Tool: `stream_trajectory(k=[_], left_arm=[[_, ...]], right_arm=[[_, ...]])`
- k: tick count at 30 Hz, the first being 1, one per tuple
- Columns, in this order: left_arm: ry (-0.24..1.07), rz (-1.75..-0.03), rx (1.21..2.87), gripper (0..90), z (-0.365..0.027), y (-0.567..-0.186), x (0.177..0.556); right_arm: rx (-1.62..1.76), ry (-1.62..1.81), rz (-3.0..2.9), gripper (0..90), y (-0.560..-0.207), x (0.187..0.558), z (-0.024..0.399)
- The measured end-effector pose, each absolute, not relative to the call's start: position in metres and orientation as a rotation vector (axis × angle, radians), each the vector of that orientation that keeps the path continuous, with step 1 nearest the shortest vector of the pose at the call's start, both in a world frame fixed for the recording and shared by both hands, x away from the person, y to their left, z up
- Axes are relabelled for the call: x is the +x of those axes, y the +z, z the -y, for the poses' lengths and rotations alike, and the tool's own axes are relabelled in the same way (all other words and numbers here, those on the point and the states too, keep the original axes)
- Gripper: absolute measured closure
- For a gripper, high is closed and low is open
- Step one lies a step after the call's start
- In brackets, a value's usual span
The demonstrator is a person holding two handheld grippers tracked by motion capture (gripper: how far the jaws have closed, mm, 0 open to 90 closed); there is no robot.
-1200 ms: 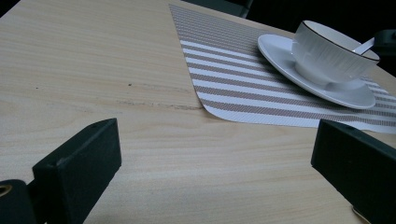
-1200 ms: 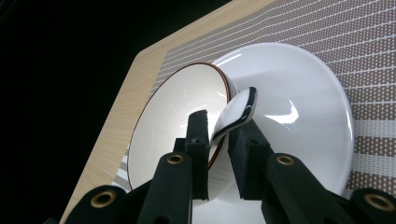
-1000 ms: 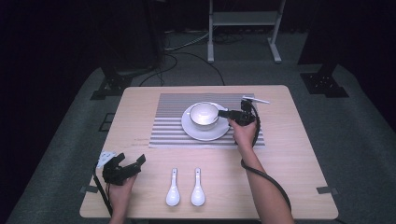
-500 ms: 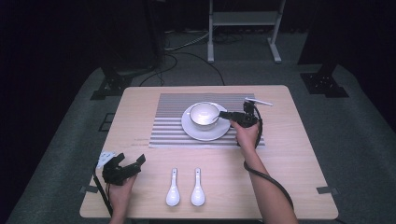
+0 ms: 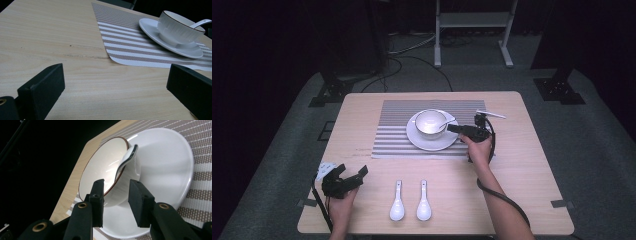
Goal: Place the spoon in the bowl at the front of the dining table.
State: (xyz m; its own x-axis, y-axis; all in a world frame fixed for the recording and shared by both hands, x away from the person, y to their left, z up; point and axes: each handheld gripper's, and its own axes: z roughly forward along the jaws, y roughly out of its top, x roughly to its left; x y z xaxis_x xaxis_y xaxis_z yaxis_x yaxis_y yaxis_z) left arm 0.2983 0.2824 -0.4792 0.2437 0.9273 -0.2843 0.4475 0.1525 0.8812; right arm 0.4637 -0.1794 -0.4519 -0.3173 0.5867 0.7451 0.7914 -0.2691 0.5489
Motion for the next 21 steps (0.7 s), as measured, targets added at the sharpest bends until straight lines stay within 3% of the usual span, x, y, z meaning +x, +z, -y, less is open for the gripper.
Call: stream_trajectory(k=[21], left_arm=[[0.574,-1.364,1.471,0.4,-0.282,-0.479,0.298]], right_arm=[[-1.641,-1.607,1.856,58.9,-0.458,0.433,0.189]])
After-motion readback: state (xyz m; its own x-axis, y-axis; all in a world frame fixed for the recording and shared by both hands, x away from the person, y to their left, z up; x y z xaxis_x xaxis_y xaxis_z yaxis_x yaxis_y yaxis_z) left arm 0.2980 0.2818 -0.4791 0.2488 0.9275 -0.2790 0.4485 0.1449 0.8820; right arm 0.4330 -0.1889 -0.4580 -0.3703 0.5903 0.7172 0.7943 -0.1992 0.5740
